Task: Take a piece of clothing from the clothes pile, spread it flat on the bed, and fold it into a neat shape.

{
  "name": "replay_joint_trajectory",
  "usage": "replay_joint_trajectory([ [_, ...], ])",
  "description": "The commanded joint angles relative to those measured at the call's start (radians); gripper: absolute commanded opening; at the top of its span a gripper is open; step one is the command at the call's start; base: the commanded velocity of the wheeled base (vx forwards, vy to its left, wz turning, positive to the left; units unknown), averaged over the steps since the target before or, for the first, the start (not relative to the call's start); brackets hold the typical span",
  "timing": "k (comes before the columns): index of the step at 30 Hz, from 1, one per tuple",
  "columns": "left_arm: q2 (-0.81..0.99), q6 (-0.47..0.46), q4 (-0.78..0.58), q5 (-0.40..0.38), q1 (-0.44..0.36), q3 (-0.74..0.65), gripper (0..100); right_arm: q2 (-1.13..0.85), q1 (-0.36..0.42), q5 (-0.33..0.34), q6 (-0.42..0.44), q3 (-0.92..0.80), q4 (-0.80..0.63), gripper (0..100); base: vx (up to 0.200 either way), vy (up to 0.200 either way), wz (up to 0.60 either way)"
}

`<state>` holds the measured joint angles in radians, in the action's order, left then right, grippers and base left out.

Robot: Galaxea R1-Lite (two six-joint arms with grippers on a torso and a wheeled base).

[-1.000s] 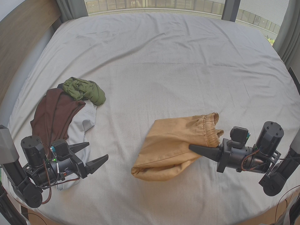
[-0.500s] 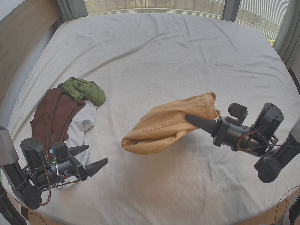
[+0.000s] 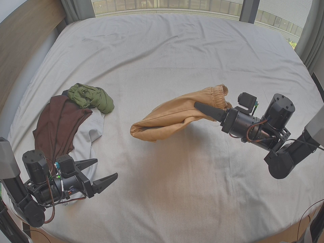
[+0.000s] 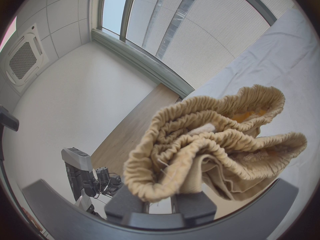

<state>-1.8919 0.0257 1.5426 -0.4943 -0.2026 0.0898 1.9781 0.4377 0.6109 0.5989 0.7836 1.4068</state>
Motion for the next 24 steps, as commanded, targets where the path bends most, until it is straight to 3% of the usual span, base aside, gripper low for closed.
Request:
replay_joint_trajectory([
  [1, -0.006, 0.000, 0.001, -0.004, -0.001, -0.004, 100, 0.033, -0.017, 0.000, 0.001, 0.078, -0.032, 0, 0.000, 0.000, 0.00],
  [24, -0.009, 0.000, 0.001, -0.004, -0.011, -0.024, 100, 0.169, -0.066, 0.000, 0.002, 0.500, -0.308, 0, 0.000, 0.000, 0.00],
])
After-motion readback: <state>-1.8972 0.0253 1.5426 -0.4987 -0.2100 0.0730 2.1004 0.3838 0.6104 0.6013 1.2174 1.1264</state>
